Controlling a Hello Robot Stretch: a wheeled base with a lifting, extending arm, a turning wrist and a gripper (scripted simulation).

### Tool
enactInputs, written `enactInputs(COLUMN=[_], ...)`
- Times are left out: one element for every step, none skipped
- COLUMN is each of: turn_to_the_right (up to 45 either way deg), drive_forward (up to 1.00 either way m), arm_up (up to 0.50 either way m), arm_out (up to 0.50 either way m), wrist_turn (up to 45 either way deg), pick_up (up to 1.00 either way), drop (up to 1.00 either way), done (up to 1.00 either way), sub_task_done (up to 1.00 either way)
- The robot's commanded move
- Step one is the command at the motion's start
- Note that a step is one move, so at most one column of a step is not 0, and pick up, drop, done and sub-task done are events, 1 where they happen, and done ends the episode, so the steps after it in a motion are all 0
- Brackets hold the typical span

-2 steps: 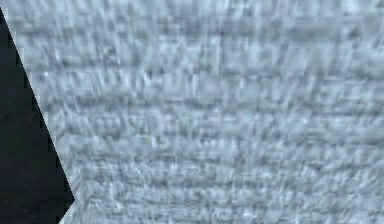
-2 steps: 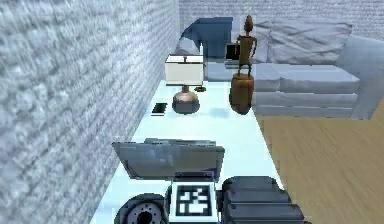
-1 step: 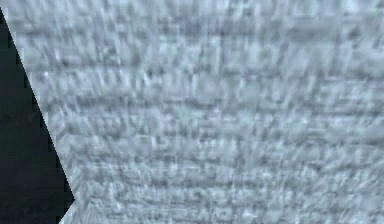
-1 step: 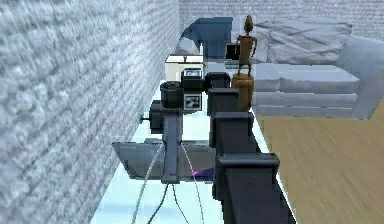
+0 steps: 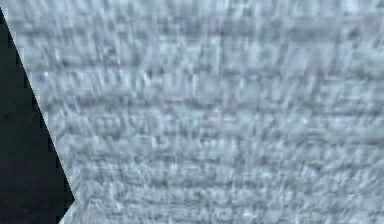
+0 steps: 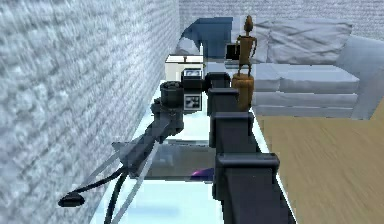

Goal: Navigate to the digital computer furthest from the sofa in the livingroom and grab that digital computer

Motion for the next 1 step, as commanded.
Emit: enactInputs(turn_to_the_right=[0.0], drive_forward=[0.00], arm_up=[0.00], arm_out=[0.00], wrist_turn=[45.0], pick_up=[0.00], drop=[0.00], done=[0.00], sub_task_done=[0.00])
